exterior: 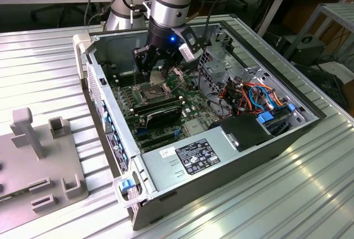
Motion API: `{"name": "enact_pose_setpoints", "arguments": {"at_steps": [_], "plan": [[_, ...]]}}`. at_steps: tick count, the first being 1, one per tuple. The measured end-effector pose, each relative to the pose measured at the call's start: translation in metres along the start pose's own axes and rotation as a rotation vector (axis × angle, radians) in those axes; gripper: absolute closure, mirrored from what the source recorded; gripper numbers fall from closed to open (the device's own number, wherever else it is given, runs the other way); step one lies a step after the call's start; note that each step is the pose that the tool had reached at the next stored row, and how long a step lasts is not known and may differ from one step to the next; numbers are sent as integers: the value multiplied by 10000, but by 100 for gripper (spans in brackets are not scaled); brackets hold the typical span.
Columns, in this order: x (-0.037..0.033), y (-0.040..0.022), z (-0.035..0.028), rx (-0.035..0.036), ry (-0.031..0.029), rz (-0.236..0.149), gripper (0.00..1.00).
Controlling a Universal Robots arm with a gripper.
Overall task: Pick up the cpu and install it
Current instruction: 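Place the cpu into insertion slot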
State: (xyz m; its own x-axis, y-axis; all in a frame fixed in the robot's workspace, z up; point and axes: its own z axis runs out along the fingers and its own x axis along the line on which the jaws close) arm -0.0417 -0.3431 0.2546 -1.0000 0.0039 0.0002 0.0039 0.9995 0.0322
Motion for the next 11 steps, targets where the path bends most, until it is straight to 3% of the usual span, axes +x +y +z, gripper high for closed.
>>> {"name": "enact_pose_setpoints", "arguments": {"at_steps": [8,11], "plan": [[0,1,0,-1,0,7,45],[0,1,5,1,-16,517,45]]}}
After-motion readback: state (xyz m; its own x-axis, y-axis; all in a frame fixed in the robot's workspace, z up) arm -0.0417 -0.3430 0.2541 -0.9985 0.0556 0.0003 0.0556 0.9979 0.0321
